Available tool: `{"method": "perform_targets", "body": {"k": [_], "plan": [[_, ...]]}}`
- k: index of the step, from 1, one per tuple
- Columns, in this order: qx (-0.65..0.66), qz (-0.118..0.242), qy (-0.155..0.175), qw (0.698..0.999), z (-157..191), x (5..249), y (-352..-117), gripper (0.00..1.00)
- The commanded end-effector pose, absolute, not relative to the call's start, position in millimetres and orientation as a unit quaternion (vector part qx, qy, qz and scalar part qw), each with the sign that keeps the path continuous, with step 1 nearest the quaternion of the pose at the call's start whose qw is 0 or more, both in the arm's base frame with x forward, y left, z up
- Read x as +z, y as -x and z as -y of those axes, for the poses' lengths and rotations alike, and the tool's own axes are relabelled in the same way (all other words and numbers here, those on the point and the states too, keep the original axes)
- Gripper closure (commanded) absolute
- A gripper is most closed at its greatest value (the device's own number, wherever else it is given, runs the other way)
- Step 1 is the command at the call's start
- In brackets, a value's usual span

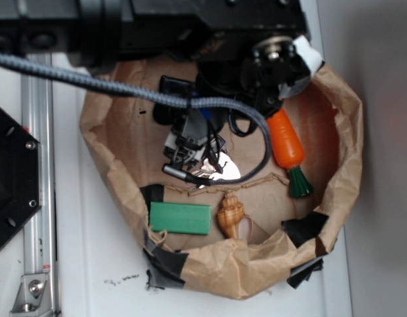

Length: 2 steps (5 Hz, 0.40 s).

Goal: Grab the black box.

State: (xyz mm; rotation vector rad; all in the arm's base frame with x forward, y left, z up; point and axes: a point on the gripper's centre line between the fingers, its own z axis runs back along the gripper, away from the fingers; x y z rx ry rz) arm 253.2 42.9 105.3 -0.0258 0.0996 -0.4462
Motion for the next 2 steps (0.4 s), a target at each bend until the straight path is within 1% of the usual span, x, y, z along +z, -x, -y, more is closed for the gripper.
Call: {"method": "perform_targets", "body": {"k": [1, 2], "plan": [[-0.224, -0.029, 0.006, 0.974, -39, 113, -256, 0.00], [-0.247, -0.047, -0.006, 0.968, -54, 63, -246, 0.00]]}}
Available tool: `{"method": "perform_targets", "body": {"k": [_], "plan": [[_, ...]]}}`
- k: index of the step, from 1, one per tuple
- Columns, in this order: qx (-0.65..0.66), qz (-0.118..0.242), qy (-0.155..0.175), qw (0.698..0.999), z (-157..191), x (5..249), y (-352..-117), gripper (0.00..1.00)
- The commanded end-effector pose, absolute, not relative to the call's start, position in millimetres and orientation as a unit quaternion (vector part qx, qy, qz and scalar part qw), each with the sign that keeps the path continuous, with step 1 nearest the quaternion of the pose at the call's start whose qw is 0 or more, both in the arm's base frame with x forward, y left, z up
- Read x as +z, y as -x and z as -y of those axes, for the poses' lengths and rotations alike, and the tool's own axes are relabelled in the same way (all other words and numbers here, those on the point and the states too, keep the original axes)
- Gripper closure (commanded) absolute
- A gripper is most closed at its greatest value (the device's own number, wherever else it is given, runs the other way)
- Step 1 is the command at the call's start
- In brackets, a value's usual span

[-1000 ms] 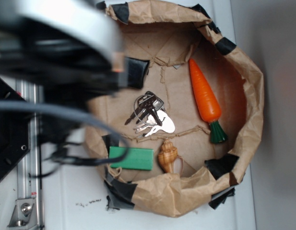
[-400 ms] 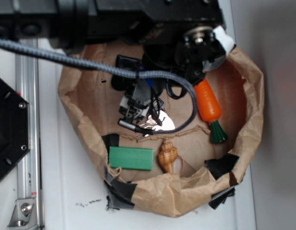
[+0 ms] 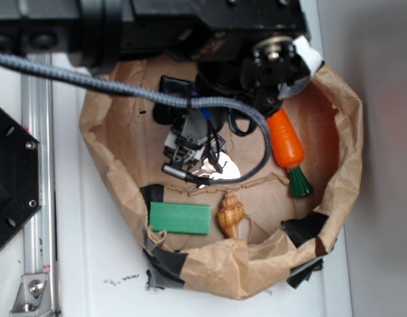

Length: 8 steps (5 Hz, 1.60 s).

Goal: Grab the black box.

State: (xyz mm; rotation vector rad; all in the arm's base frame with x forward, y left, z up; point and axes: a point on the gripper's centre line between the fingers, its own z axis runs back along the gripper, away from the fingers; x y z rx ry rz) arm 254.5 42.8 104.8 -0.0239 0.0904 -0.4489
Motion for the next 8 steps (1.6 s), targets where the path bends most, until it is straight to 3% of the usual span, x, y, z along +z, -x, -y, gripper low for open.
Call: {"method": "perform_targets", "body": {"k": [1, 2, 3, 5, 6, 8], "plan": [[-0.263, -0.050, -0.022, 0.963, -62, 36, -231, 0.00], [-0.253, -0.055, -0.023, 0.966, -69, 24, -229, 0.00], [-0.252, -0.058, -0.016, 0.966, -72, 12, -244, 0.00], [-0.191, -0.094, 0.009, 0.977, -77, -4, -246, 0.04], [-0.201, -0.091, -0.003, 0.975, -77, 2, -244, 1.00], [-0.206, -0.078, -0.025, 0.975, -76, 62, -237, 1.00]]}}
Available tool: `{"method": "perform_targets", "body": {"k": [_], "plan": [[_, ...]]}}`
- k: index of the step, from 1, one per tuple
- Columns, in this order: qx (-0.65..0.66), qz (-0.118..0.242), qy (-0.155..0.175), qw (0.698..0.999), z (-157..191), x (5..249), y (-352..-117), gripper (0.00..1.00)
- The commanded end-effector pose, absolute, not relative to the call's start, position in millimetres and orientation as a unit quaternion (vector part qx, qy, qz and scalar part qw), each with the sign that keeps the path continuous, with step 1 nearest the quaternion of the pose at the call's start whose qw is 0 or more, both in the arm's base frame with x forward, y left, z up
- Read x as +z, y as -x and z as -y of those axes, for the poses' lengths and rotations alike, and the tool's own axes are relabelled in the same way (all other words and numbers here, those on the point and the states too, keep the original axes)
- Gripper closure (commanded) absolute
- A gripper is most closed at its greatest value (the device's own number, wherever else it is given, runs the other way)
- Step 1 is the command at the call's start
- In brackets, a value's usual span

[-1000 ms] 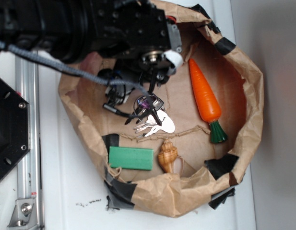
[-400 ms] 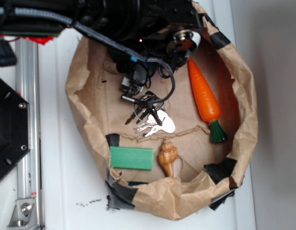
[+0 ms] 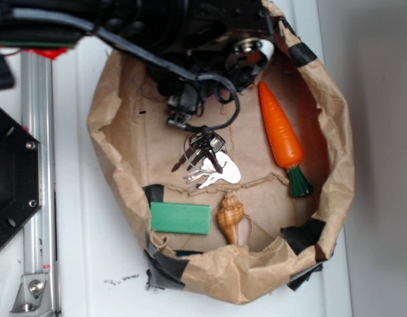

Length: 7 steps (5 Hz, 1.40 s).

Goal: Grab the black box.

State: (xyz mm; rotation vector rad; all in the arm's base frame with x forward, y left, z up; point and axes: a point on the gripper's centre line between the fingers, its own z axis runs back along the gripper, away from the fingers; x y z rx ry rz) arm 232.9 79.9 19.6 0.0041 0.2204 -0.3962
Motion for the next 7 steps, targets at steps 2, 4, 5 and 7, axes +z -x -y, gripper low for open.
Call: {"method": "perform_targets", "body": {"k": [2, 4, 5, 7], "plan": [[-0.198, -0.062, -0.034, 0.978, -72, 88, -228, 1.00], [-0.082, -0.085, 0.099, 0.988, -25, 120, -265, 1.00], [-0.035, -0.077, 0.131, 0.988, -11, 118, -279, 1.00], [-0.083, 0.026, 0.020, 0.996, 6, 143, -263, 1.00]]}}
